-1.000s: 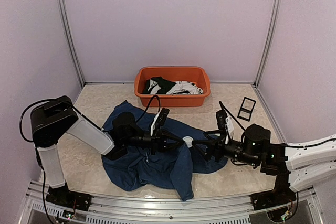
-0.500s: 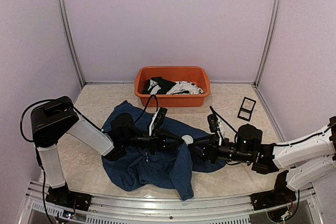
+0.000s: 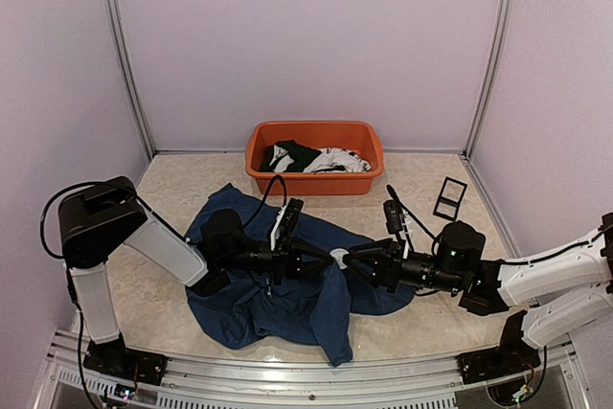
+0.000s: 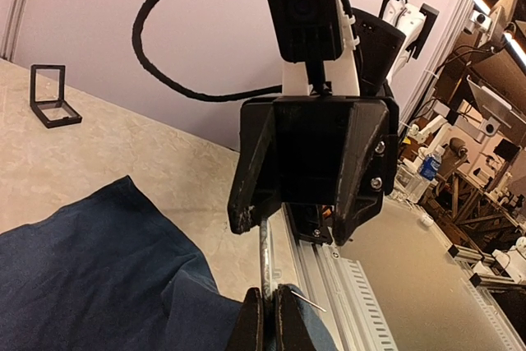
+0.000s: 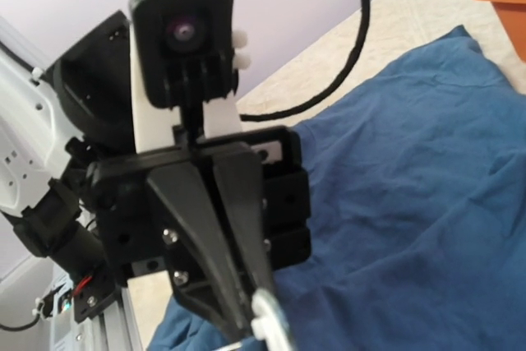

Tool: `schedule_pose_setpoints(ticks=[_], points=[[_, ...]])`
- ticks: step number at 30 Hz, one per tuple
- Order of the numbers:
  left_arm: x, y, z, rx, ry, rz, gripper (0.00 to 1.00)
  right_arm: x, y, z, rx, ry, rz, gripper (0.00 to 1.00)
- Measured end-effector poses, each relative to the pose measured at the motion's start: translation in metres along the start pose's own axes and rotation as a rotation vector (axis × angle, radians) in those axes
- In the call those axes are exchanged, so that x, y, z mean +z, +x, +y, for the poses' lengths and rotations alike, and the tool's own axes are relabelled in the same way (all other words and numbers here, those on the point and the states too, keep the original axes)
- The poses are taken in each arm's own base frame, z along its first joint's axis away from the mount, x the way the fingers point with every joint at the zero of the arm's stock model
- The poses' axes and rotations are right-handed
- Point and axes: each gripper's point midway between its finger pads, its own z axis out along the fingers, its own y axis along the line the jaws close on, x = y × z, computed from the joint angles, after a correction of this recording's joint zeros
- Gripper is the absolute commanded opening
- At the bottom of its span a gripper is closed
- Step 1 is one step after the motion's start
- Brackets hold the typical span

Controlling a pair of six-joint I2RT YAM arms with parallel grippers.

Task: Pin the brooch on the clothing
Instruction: Pin the brooch onto the flattened clothing.

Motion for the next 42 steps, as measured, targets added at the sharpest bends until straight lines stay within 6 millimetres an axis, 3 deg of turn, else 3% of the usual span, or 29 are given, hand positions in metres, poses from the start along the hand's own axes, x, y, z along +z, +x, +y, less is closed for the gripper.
schedule_pose_setpoints(ticks=[5,17,23,27,28,32,33,42], points=[[0.0,0.0,0.0,-0.003,0.0,-0.001,0.0,0.004,0.011,-0.004,0.018,0.001,0.037,0.24],[0.0,-0.001,-0.001,0.0,0.005,-0.008,0.0,0.003,0.004,-0.006,0.039,-0.007,0.016,0.23],[0.0,-0.001,0.0,-0.001,0.004,-0.007,0.0,0.003,0.004,-0.006,0.039,-0.01,0.02,0.0],[-0.001,0.0,0.002,-0.014,-0.001,-0.007,0.0,0.006,0.004,-0.005,0.038,-0.018,0.028,0.0],[-0.001,0.0,0.002,-0.018,-0.002,-0.007,0.02,0.006,0.004,-0.005,0.039,-0.018,0.029,0.0],[-0.002,0.001,0.002,-0.023,-0.004,-0.006,0.41,0.007,0.006,-0.004,0.048,-0.02,0.042,0.0],[-0.002,0.001,0.002,-0.021,-0.005,-0.005,0.46,0.008,0.007,-0.005,0.054,-0.017,0.052,0.0],[-0.025,0.013,0.015,-0.052,-0.063,0.006,0.53,0.003,0.012,0.004,0.108,0.002,0.2,0.0]])
